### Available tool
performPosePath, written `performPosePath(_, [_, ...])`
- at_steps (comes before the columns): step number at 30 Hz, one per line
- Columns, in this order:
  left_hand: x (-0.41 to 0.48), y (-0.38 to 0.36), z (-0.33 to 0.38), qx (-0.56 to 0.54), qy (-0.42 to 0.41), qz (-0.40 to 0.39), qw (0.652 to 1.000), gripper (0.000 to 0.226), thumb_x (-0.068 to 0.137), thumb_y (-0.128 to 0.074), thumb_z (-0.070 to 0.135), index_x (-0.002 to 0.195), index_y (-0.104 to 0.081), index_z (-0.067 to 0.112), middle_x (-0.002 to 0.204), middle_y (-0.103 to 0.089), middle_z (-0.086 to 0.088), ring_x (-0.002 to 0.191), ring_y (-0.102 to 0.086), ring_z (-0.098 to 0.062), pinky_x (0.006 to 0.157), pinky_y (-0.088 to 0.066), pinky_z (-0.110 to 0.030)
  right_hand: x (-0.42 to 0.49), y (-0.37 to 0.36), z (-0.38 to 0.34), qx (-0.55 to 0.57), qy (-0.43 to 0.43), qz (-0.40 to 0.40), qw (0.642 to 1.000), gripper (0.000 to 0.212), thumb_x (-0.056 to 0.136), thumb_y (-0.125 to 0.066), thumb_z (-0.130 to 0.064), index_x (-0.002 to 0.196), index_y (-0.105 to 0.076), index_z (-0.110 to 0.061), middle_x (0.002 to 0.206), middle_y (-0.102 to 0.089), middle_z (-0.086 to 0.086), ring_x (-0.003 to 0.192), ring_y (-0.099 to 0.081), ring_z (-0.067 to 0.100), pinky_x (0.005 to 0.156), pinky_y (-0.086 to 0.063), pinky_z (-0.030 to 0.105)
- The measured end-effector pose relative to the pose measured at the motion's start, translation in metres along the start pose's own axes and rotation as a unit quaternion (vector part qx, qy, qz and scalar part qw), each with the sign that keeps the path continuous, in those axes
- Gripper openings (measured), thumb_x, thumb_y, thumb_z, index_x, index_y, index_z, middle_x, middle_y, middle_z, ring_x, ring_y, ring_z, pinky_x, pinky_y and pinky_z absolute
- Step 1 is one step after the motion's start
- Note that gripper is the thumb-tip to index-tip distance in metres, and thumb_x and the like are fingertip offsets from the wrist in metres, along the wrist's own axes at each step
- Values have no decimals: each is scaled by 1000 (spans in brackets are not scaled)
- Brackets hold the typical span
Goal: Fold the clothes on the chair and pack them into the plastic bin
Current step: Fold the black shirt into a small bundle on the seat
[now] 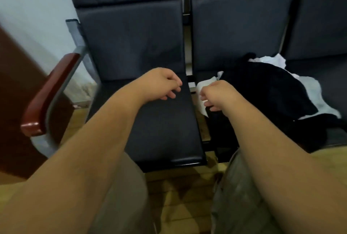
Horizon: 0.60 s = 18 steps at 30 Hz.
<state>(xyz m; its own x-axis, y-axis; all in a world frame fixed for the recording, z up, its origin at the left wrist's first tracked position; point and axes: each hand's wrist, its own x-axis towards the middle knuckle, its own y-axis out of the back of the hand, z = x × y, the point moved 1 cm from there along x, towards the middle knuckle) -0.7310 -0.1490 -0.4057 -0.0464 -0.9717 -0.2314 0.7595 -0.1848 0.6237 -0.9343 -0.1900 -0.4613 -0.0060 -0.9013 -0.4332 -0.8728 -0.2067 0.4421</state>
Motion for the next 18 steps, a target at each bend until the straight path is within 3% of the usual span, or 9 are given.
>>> performPosePath(4, [40,-61,-6,-17,-1,-21,1000,14,104,-59,23,108,-72,24,105,-78,5,89,-78,-13,87,-64,-40,31,28,14,-54,-31,34,997,23,94,-60,-22,111,-70,-10,100,-79,9,90,-76,26,84,-65,44])
performPosePath(7, [64,-96,-6,97,-29,-48,994,15,100,-61,25,108,-73,27,113,-74,3,99,-73,-16,88,-60,-35,47,48,31,-119,-12,64,991,25,94,-60,-29,102,-71,-8,100,-77,13,90,-75,32,86,-64,48])
performPosePath(9, [72,-114,-1,138,-51,-63,987,21,100,-62,27,120,-71,26,118,-71,2,108,-67,-18,95,-55,-34,51,63,43,-189,0,86,978,27,96,-59,-30,98,-71,-6,95,-73,14,83,-71,32,80,-62,43])
performPosePath(12, [79,-142,-5,161,-62,-106,979,40,102,-62,25,142,-58,24,127,-66,-1,115,-63,-21,92,-50,-31,52,81,63,-304,-23,69,950,26,99,-59,-29,102,-71,-6,100,-70,12,81,-64,28,77,-51,35])
performPosePath(15, [81,-165,-21,150,-46,-167,973,61,101,-66,29,157,-43,30,142,-58,-4,121,-58,-20,93,-46,-28,47,88,82,-353,-46,38,934,33,100,-62,-25,127,-68,-8,126,-68,15,108,-66,33,89,-53,37])
performPosePath(18, [78,-177,-25,122,-49,-199,971,71,98,-72,31,160,-39,35,138,-55,2,127,-57,-18,91,-44,-24,39,86,91,-378,-15,27,925,52,99,-64,-26,151,-56,-20,148,-54,12,127,-59,34,106,-51,40])
